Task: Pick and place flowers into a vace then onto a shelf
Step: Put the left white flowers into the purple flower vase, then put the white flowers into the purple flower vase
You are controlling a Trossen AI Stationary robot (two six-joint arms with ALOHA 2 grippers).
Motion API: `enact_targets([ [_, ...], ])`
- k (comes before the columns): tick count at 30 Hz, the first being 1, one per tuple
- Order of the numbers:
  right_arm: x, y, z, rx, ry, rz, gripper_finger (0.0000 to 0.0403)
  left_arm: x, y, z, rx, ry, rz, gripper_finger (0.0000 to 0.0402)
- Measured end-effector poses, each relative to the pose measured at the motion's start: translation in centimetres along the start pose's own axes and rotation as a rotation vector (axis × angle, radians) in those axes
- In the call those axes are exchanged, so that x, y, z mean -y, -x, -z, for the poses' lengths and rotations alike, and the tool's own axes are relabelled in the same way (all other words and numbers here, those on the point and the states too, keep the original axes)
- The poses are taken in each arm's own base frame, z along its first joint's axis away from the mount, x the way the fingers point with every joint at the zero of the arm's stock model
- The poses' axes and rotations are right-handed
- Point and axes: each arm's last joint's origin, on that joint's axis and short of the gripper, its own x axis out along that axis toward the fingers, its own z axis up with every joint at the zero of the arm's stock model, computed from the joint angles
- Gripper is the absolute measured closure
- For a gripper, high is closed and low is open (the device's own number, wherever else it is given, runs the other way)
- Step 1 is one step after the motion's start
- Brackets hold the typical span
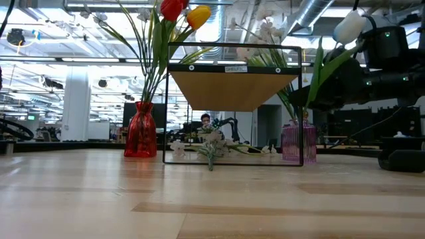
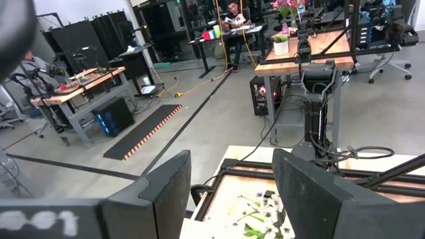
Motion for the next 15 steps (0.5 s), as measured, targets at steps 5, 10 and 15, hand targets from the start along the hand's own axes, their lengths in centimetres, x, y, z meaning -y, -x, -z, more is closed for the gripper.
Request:
enact_targets([
  [5,-0.01,0.0,0.01,-0.001,0.012,-0.002,0.0191,0.0,0.0,0.0,0.0,0.016,0.0,0.0199],
  [10,-0.01,0.0,0.15,-0.015,0.025,-0.002,0.0183,0.0,0.0,0.0,0.0,0.017,0.0,0.0199],
  [15,-0.01,0.0,0.23,-0.024,0.028,-0.003,0.0186,0.0,0.01,-0.01,0.0,0.017,0.0,0.0199],
])
